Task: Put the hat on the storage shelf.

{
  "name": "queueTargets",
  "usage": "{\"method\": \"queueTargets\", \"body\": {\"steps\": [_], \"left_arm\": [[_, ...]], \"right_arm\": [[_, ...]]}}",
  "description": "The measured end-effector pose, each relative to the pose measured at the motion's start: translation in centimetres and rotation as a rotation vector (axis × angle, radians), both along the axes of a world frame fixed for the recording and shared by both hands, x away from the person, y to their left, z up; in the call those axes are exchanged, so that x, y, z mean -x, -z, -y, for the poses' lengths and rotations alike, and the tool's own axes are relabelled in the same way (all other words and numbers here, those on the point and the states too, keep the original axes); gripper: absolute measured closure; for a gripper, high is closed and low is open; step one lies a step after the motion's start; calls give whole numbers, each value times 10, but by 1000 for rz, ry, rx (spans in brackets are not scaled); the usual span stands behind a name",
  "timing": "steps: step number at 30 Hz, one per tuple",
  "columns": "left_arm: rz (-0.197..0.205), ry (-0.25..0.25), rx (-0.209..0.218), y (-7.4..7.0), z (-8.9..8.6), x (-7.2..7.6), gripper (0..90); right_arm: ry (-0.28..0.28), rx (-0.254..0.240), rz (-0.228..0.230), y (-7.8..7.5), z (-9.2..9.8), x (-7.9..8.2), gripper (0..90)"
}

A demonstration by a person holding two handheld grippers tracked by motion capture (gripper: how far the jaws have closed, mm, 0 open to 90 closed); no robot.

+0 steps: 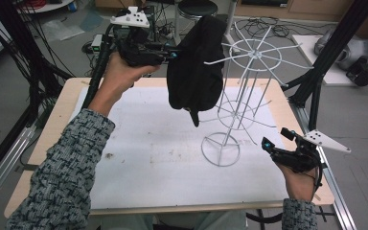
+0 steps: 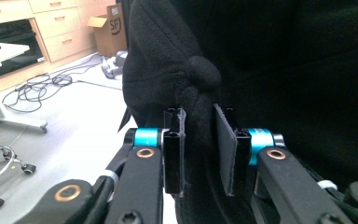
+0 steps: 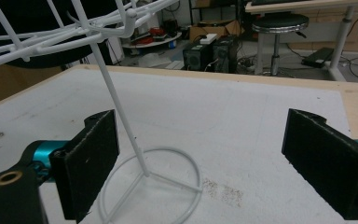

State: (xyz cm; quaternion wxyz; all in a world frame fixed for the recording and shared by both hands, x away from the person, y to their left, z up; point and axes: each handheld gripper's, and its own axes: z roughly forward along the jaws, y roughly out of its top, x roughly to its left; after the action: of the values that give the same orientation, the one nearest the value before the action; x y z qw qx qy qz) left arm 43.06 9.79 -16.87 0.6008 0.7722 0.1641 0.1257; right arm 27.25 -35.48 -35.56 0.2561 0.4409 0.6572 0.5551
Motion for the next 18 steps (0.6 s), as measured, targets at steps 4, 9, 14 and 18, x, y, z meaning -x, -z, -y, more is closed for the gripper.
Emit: {"method": "queueTargets", "body": {"steps": [4,9,14,18], "left_arm": [[-3,-2,-8,2,2,-1,714],[-10,-3,-5,4,3,-1,702],[-18,-8,-3,6,1,-3,689],[-22,-8,-2,7,0,-4,680]], "right_arm": [[3,-4,-1,0,0,1,100],[3,-5,-1,0,1,1,101],[2,-5,-1,-1,0,1,101],[1,-4,0,-1,0,1,101]]}}
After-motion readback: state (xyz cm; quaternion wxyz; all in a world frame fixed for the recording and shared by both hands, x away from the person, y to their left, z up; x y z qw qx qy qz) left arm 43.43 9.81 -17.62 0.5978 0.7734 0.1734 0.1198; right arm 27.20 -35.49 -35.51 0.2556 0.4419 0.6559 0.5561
